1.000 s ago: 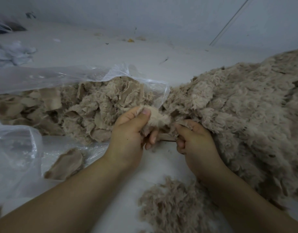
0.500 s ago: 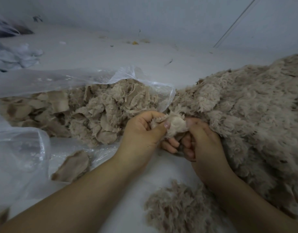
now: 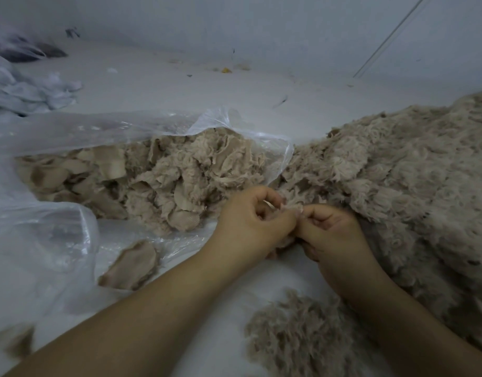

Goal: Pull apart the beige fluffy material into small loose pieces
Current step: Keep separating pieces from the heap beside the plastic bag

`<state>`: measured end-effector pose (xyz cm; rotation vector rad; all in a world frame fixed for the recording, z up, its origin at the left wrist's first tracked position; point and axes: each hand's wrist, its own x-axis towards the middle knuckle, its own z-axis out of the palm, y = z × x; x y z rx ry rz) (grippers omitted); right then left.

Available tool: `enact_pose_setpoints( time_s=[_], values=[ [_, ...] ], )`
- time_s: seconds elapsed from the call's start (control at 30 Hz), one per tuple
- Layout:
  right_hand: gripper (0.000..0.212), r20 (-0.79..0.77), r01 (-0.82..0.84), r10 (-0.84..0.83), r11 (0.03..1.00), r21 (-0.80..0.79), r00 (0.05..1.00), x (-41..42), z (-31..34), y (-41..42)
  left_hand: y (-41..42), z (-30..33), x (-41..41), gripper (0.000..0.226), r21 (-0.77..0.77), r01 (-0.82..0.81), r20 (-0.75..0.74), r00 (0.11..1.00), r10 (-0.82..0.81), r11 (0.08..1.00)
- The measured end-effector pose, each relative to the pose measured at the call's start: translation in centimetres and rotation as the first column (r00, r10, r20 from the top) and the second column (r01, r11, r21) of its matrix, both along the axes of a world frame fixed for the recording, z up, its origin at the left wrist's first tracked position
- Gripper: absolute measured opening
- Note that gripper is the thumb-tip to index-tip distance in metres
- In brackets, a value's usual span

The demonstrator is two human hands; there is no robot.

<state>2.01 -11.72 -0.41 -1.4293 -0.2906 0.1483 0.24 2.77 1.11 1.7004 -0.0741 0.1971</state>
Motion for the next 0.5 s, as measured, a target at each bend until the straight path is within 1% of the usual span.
enact_pose_setpoints(
  time_s=[0.03, 0.07, 0.1, 0.17, 0.23, 0.27, 0.37, 0.43, 0.5],
  values=[
    [0.012, 0.018, -0.018, 0.018, 1.0, 0.001, 1.0, -0.1, 0.04, 0.06, 0.01, -0.1, 0.11, 0.012, 0.07, -0.012, 0.039, 0.999, 0.009, 0.997],
    [0.016, 0.037, -0.03, 0.031, 1.0, -0.006, 0.999, -0.06, -0.23, -0.04, -0.04, -0.22, 0.16, 0.017, 0.118, -0.01, 0.067, 0.998, 0.003, 0.993],
    [0.019, 0.041, -0.047, 0.048, 0.999, -0.016, 0.998, -0.19, -0.12, 0.01, -0.12, -0.3, 0.17, 0.023, 0.128, 0.005, 0.075, 0.997, -0.015, 0.992],
    [0.016, 0.06, -0.053, 0.056, 0.998, -0.044, 0.997, -0.2, -0.07, -0.06, -0.19, -0.16, 0.15, 0.028, 0.094, 0.016, 0.086, 0.996, -0.024, 0.995],
    [0.025, 0.063, -0.054, 0.057, 0.997, -0.049, 0.996, -0.09, -0.23, -0.14, -0.05, -0.13, 0.33, 0.026, 0.068, -0.054, 0.122, 0.991, 0.045, 0.996],
    [0.028, 0.063, -0.061, 0.064, 0.997, -0.053, 0.996, 0.02, -0.36, -0.16, 0.06, -0.16, 0.38, 0.029, 0.042, -0.083, 0.13, 0.989, 0.077, 0.996],
    [0.025, 0.049, -0.072, 0.072, 0.997, -0.01, 0.996, 0.11, -0.4, -0.22, 0.15, -0.11, 0.17, 0.045, -0.032, -0.132, 0.148, 0.98, 0.136, 0.991],
    [0.023, 0.046, -0.056, 0.058, 0.998, -0.04, 0.997, 0.24, -0.48, -0.25, 0.09, -0.09, 0.07, 0.049, -0.032, -0.161, 0.173, 0.971, 0.164, 0.986],
    [0.031, 0.034, -0.041, 0.044, 0.996, -0.077, 0.998, 0.5, -0.7, -0.3, -0.11, 0.03, -0.08, 0.049, -0.03, -0.18, 0.197, 0.963, 0.183, 0.983]
  ],
)
